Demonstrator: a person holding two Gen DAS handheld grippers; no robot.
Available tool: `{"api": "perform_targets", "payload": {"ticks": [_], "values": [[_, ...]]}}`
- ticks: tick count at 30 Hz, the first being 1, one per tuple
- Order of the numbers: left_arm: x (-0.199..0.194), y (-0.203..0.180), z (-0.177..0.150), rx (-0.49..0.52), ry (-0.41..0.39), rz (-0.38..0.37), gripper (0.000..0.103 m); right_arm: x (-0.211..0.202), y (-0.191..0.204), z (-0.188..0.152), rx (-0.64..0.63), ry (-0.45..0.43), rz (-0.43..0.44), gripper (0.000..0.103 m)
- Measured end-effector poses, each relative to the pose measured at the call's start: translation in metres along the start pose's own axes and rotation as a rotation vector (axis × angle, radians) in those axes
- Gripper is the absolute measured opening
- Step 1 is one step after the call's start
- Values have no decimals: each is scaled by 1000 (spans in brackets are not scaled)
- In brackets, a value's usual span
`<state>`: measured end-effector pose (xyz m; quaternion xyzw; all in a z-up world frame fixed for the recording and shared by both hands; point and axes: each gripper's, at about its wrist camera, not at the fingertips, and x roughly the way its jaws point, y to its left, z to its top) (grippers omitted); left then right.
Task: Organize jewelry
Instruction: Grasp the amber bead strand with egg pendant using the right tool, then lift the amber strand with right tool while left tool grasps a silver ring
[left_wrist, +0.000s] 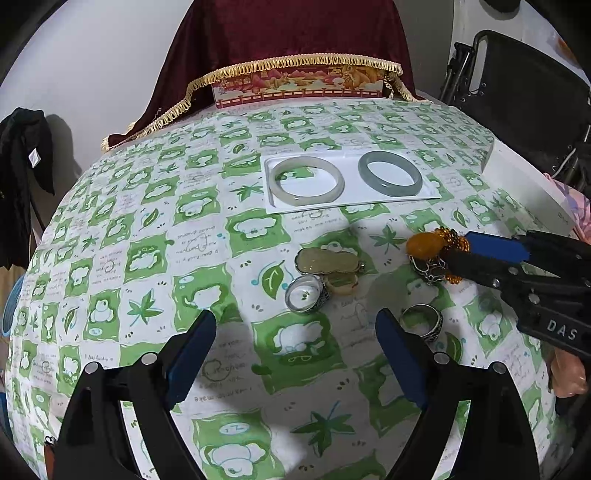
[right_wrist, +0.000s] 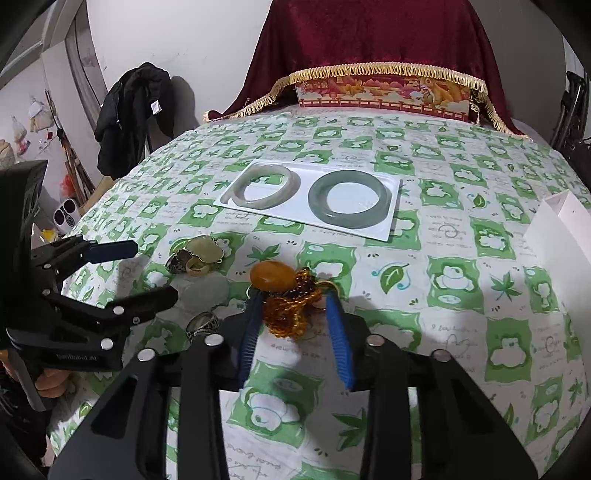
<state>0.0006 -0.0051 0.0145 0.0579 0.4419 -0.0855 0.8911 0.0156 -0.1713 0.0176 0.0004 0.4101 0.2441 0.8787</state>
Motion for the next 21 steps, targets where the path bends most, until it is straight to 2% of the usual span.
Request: {"api": "perform_targets", "payload": {"ticks": [1,3,5,8,11,19,20,21], "values": [[0,0,0,2,1,-1,88,1,1,1,1,1,1,30],[1,-1,0,5,1,-6,84,0,2,1,4,-4,18,19],[1,-1,0,5,2,-15,80,-4,2,2,10,-26,19,12],[2,2,1,-4,5,-34,69,-17,-1,4,26,-90,23,12],[6,4,3,-14,15,-55,60,-24,-4,6,40,-119,36,11],[19,2,14,3,21,-34,59,-25,-1,6,27,-109,47,11],[19,2,14,8,18,-29,57,-25,-1,6,30,-112,45,11],[19,1,14,12,14,-28,44,-27,-3,6,40,-120,45,11]]}}
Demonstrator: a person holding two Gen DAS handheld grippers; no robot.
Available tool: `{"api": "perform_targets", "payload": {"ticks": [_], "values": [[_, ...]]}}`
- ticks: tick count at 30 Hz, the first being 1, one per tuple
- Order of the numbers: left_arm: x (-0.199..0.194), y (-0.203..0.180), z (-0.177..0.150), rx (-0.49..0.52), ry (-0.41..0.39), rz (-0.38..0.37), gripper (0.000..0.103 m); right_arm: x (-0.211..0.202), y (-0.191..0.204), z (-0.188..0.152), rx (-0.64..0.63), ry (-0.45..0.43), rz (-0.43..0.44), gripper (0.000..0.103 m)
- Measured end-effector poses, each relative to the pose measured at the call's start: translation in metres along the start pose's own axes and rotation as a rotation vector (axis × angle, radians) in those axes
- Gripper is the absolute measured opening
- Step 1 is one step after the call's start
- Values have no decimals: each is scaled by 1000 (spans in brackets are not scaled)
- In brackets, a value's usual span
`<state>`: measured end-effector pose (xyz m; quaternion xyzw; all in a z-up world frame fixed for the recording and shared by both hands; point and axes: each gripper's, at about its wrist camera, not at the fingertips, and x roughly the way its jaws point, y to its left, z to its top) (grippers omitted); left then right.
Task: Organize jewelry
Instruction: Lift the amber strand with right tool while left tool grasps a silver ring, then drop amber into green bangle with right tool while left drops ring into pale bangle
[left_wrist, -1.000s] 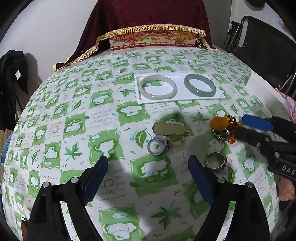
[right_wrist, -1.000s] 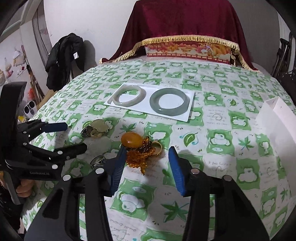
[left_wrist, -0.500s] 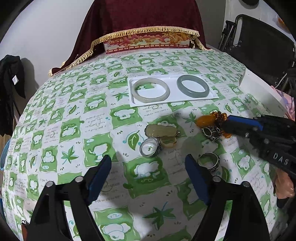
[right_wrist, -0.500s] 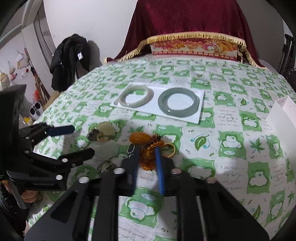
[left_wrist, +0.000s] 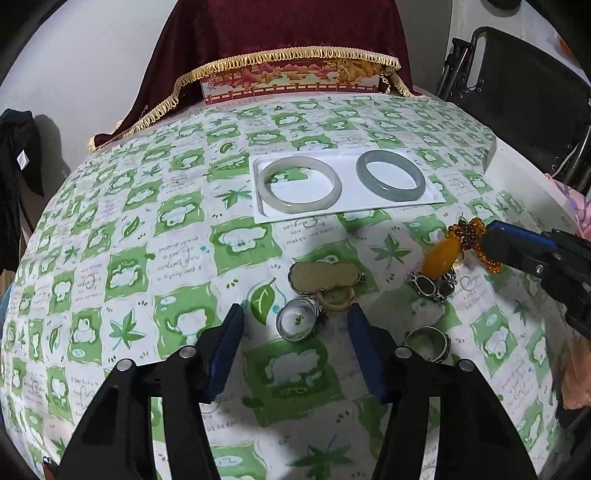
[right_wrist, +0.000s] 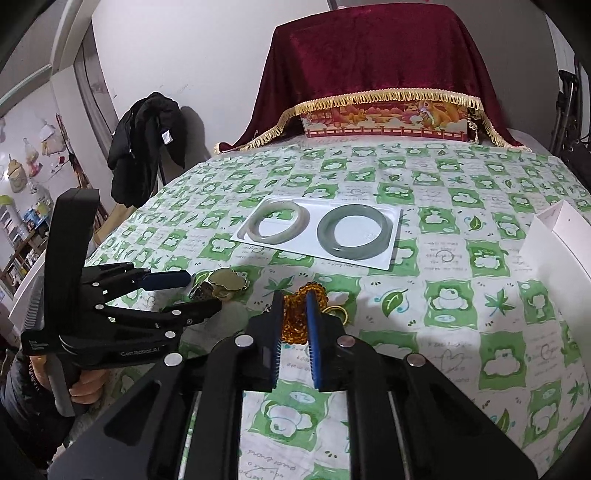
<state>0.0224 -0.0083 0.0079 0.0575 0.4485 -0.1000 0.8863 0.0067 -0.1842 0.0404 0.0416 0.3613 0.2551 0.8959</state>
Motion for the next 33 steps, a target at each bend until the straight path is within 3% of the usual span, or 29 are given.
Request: {"api": "perform_targets", "payload": {"ticks": [2,15,20,29,33], "values": [[-3,-2,-1,12,-14,-10,28,-4,-4,2,19,-16,6,11],[-28,7,0,-27,-109,-33,28,-26,-13,10,63,-103,38,11],[-28,6,5,-27,-112,-21,28,-26,-18,12,78,-108,29,11],[-18,9,62,-33,-140,-22,28,-17,-32,61,119,-147,35,11],[0,11,83,-54,-122,-58,28,5,-39,78,130,-126,34,11]]}}
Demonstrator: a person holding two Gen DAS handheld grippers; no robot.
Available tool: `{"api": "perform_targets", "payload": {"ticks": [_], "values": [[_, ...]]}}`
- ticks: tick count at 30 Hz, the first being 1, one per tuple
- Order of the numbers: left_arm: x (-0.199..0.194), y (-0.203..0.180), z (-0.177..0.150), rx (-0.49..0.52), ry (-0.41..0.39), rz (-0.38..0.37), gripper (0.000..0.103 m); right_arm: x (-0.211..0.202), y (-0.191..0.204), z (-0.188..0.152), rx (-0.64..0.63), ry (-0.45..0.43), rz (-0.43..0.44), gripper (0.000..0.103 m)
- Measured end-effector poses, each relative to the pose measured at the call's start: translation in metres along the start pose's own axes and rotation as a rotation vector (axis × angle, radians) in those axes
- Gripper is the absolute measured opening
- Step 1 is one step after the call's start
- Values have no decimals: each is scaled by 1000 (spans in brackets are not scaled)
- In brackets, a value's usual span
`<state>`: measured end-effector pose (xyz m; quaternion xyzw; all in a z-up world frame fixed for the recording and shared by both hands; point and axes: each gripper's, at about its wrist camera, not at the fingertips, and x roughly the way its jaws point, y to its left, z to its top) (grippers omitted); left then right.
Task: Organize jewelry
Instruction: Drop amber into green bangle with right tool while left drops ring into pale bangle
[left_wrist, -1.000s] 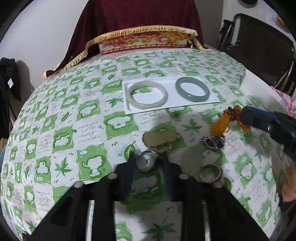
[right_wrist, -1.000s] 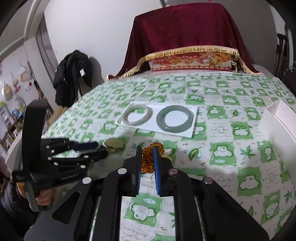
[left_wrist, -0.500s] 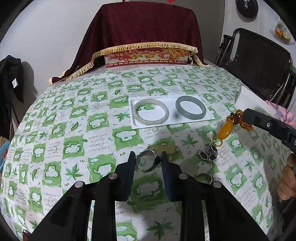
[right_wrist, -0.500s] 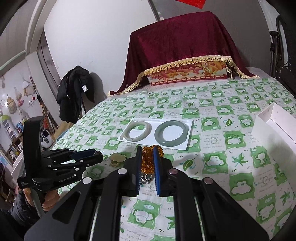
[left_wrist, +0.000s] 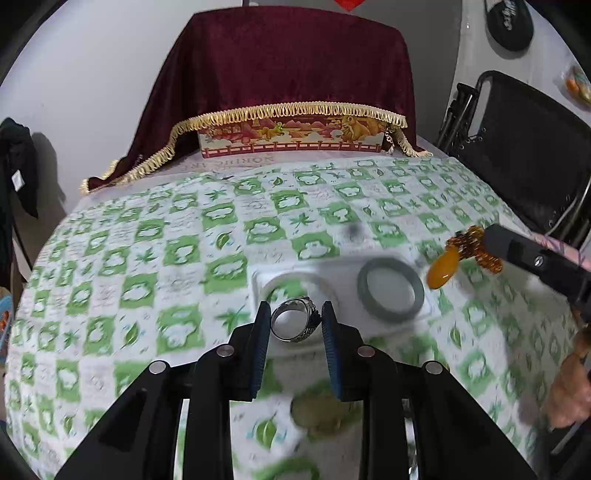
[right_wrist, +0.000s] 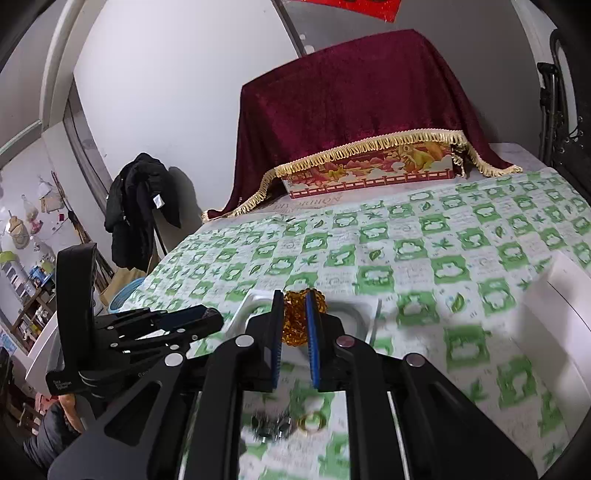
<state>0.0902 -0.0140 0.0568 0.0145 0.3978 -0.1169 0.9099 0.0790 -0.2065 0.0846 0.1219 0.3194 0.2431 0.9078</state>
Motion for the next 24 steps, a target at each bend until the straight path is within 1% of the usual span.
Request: {"api": "perform_targets", "payload": {"ticks": [3,6,13,14,16,17,18,19,22,24], "values": [[14,0,5,-4,15,-3,28,23,-7,1,21,46,3,11],[28,0,8,0,33,-5,28,40,-14,-4,25,85,-17,11],[45,0,7,20,63,-1,28,59,-25,-6,35,122,-24,11],[47,1,6,21,70,-2,28,62,-26,-6,37,134,-19,14],[51,1,5,21,79,2,34,65,-31,-8,57,154,-17,15],[51,1,5,22,81,4,41,66,-33,-8,65,159,-15,20],[51,2,4,22,78,3,43,65,-36,-8,79,157,-9,27],[51,2,4,23,77,2,44,63,-37,-8,88,149,-7,29],[46,2,5,25,57,9,54,55,-39,-6,100,118,17,31],[42,2,5,19,44,7,56,51,-38,-5,93,99,19,31]]}}
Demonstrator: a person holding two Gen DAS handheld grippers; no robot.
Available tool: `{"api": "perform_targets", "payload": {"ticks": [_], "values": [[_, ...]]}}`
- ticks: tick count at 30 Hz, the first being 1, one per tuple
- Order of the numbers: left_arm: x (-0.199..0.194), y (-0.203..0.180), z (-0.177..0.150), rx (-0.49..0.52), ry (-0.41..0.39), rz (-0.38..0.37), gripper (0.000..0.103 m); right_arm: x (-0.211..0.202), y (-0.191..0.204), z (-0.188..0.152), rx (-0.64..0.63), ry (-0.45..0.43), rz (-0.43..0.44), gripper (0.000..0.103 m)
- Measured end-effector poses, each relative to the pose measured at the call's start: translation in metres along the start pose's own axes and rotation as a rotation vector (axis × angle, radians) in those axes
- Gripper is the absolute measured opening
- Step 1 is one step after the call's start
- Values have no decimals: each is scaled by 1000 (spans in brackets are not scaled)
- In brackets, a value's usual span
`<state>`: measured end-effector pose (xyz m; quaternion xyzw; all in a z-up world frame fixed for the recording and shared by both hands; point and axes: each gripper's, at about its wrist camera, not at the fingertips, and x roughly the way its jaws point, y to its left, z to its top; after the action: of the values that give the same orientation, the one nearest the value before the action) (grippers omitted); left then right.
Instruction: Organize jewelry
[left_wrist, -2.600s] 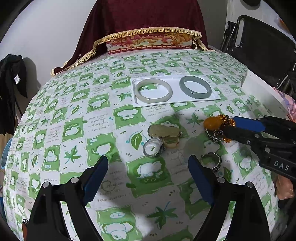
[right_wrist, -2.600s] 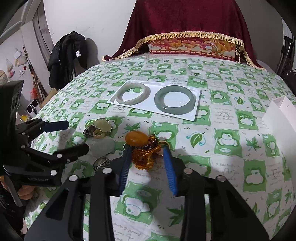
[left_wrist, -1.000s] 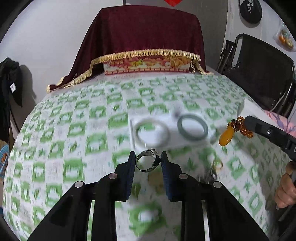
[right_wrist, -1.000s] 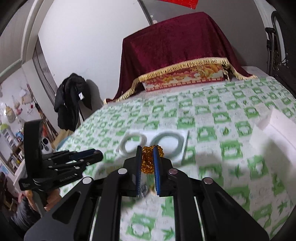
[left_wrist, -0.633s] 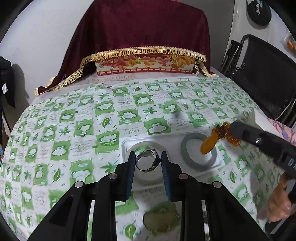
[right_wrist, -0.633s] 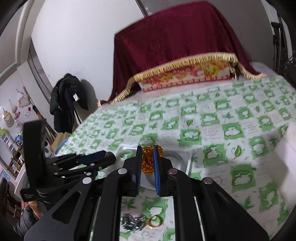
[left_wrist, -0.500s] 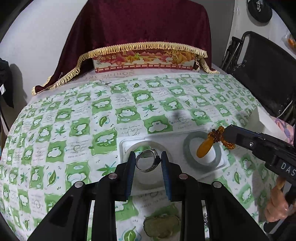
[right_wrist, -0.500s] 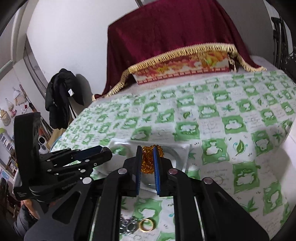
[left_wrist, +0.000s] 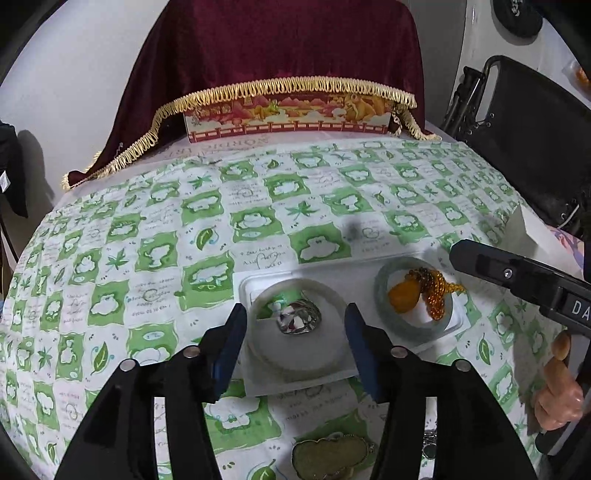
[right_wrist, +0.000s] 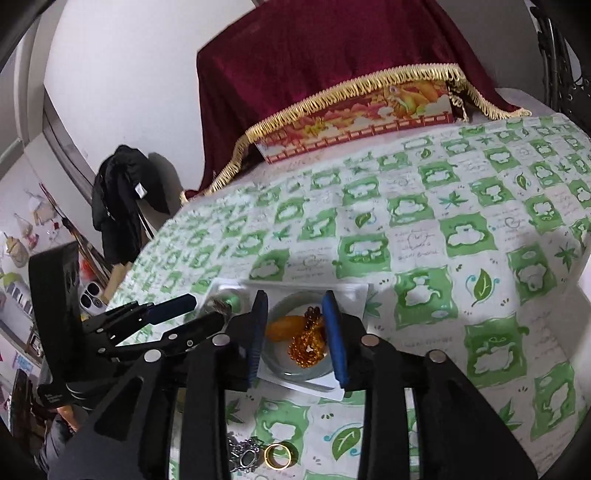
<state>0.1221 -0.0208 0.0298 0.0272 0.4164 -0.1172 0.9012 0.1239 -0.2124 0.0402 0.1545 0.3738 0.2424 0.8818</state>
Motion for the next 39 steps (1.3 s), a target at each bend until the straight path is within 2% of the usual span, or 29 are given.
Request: {"api": "perform_targets", "payload": {"ticks": [3,15,19,23,27,32,39], "values": [[-6,4,0,-15,-14,-5,57,-5,2,-1,-15,-17,-8,31],[-30,8,-15,-26,-48,63,59,-27,15,-16,-69,-59,-59,31],[-42,2,-32,-16,-47,89,71,-40,24,-32,-103,-62,-94,31],[-45,-5,-50,-4,-10,84,73,-50,33,-49,-147,-64,-156,47],[-40,-15,-65,42,37,106,73,-53,37,-56,-163,-61,-174,55],[-28,-21,-69,79,77,96,74,-48,31,-56,-140,-33,-178,57],[-24,-17,-66,58,89,58,73,-40,23,-58,-99,8,-168,57]]}}
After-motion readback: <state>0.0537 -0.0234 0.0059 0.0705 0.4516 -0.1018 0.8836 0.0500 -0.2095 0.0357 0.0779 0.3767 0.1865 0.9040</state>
